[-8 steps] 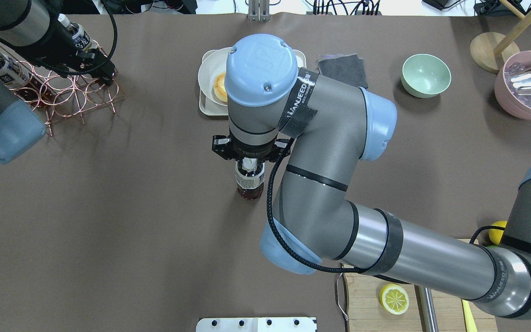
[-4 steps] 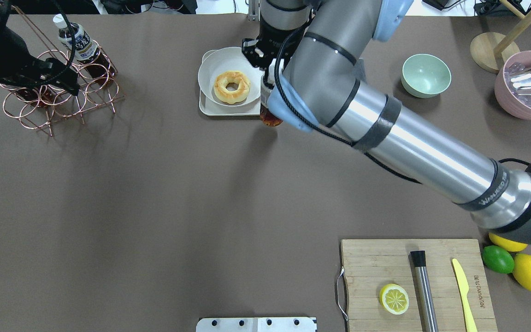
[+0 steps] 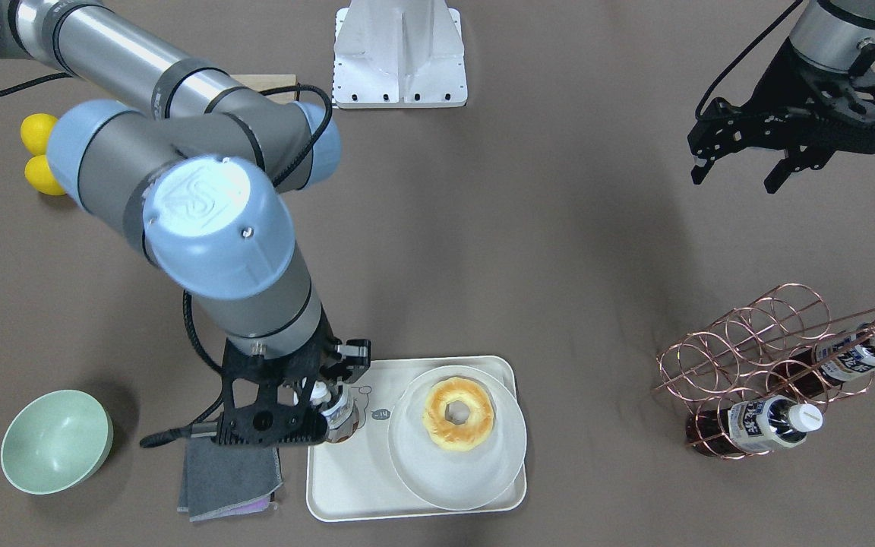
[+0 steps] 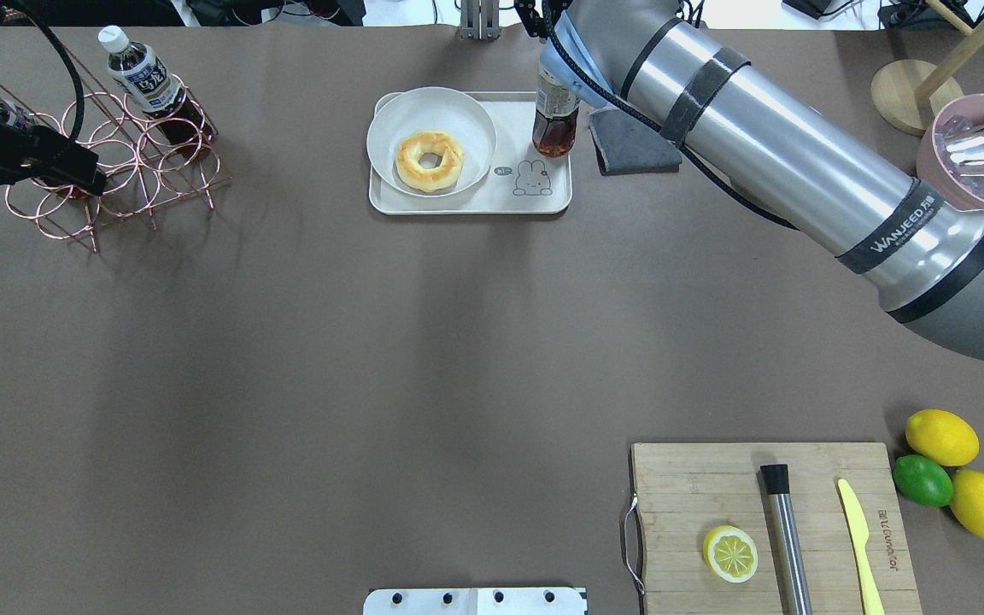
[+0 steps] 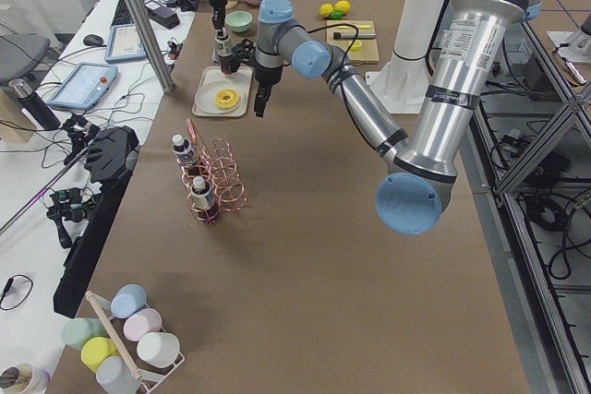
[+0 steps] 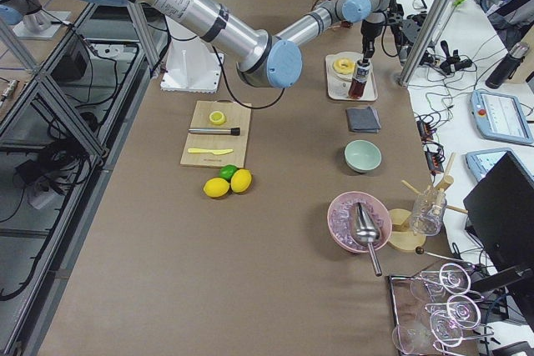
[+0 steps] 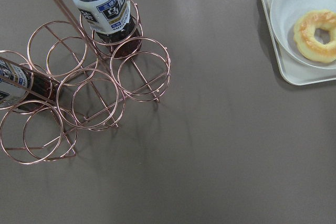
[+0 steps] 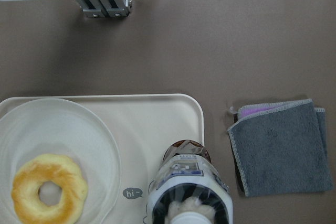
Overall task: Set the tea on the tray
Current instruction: 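Lift the bottle with the right gripper and lower it onto the tray beside the bowl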
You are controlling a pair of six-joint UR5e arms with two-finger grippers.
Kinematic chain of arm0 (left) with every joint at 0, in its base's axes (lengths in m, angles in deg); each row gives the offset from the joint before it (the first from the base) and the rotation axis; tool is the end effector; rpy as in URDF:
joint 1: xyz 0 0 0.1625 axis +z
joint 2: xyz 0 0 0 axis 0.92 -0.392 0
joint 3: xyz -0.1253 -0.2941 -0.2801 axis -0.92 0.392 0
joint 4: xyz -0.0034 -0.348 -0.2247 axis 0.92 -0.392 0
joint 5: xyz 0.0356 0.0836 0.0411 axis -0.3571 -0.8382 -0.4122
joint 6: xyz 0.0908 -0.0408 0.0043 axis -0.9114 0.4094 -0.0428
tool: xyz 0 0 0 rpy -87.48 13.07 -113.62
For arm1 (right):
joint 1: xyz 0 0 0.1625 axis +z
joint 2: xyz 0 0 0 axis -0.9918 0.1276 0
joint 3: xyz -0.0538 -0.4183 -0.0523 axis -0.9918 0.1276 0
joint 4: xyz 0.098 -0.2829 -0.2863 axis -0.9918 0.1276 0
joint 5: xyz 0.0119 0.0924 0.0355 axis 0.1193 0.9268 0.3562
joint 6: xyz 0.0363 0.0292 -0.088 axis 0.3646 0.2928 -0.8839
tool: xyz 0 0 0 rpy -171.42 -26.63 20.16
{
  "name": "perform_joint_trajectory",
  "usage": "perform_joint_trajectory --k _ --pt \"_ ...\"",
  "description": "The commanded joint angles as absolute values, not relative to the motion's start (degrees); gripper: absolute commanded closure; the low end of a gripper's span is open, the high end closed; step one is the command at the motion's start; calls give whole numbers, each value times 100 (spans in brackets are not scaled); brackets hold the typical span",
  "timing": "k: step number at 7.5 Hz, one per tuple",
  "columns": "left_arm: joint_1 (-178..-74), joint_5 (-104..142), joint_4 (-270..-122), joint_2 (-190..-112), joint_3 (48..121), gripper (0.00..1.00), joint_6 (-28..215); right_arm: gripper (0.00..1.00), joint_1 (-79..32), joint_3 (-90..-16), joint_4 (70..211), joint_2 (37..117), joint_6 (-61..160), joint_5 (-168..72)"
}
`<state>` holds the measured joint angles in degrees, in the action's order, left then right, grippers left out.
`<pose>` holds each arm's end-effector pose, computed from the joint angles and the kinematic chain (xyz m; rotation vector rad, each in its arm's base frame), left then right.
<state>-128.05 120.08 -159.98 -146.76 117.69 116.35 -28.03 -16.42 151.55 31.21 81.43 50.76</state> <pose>0.1714 -0.4751 0.2736 0.2677 0.8300 0.0569 -0.4262 -0.7401 0.1411 0.0774 -0.7919 0.0479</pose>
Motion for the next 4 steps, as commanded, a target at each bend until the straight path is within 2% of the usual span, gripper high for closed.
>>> perform_joint_trajectory --k 1,4 --pt "-12809 12009 -15989 -14651 11810 4 11660 100 -2773 -1371 14959 2983 8164 5109" --pt "-12809 12009 -15989 -14643 11784 4 11668 100 -2887 -1371 14959 2877 8279 5100"
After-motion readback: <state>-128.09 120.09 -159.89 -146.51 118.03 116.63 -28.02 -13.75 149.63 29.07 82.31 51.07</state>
